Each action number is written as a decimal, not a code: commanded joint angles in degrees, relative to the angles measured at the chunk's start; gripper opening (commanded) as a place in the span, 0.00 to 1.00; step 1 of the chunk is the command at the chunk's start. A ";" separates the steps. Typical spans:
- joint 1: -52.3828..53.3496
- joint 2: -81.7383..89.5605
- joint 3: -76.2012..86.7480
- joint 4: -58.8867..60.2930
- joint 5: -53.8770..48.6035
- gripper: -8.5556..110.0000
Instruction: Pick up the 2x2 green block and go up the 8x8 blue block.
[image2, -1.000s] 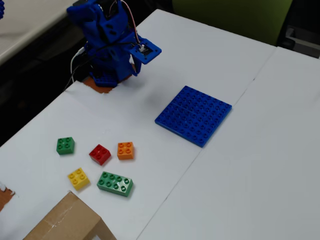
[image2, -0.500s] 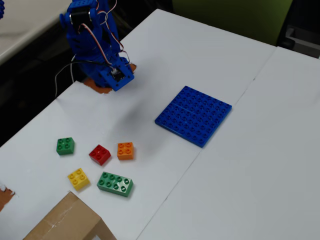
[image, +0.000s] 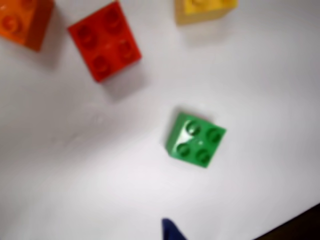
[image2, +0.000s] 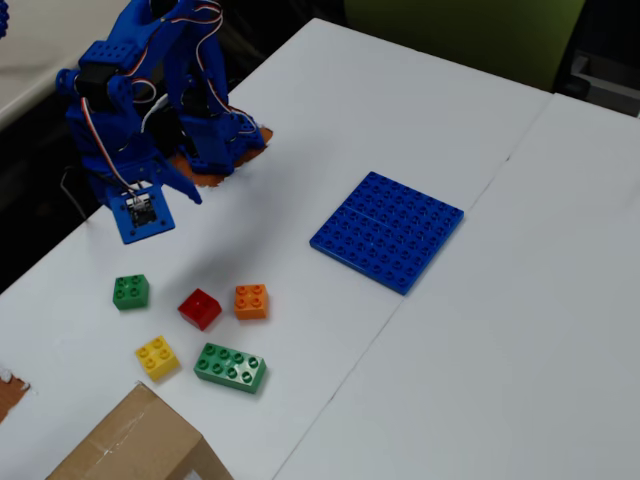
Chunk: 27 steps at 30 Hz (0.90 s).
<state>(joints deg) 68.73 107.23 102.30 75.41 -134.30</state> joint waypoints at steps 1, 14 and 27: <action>2.11 -4.66 -5.89 -4.92 -2.72 0.42; 6.42 -17.75 -5.98 -22.68 -6.24 0.37; 5.80 -20.65 -5.98 -25.49 -4.13 0.34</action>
<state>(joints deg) 75.32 86.22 98.88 50.19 -139.04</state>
